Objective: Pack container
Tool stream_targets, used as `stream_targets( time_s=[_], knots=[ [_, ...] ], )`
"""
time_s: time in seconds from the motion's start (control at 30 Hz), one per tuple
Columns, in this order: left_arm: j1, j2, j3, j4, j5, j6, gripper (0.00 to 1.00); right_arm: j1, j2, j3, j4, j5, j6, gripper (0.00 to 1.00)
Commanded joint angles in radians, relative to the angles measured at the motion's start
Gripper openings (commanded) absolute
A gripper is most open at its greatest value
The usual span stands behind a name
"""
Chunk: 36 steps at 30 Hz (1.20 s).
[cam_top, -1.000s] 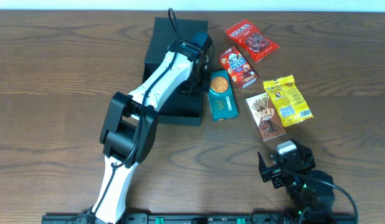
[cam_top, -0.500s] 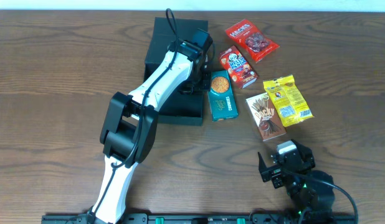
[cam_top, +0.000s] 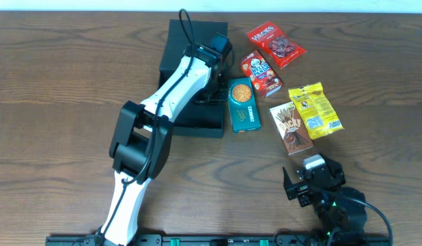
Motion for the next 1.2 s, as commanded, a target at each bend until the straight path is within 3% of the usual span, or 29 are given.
stream_targets(
  time_s=[0.0, 0.23, 0.57, 0.93, 1.03, 1.17],
  knots=[
    [0.044, -0.110, 0.019, -0.005, -0.158, 0.037, 0.06, -0.002, -0.005, -0.010, -0.002, -0.001, -0.015, 0.99],
    [0.179, -0.299, 0.019, 0.061, -0.212, 0.138, 0.06, -0.002, -0.005, -0.010, -0.002, -0.001, -0.015, 0.99],
    [0.473, -0.329, 0.019, 0.146, -0.064, 0.145, 0.06, -0.002, -0.005, -0.010, -0.002, -0.001, -0.015, 0.99],
    [0.539, -0.320, 0.018, 0.144, -0.067, 0.153, 0.06, -0.002, -0.005, -0.010, 0.010, -0.001, -0.016, 0.99],
    [0.542, -0.320, 0.016, 0.142, -0.066, 0.153, 0.06, -0.002, -0.005, -0.010, 0.128, -0.030, -0.006, 0.99],
    [0.543, -0.320, 0.015, 0.149, -0.066, 0.152, 0.06, -0.002, -0.005, -0.011, 0.462, -0.302, 0.172, 0.99]
  ],
)
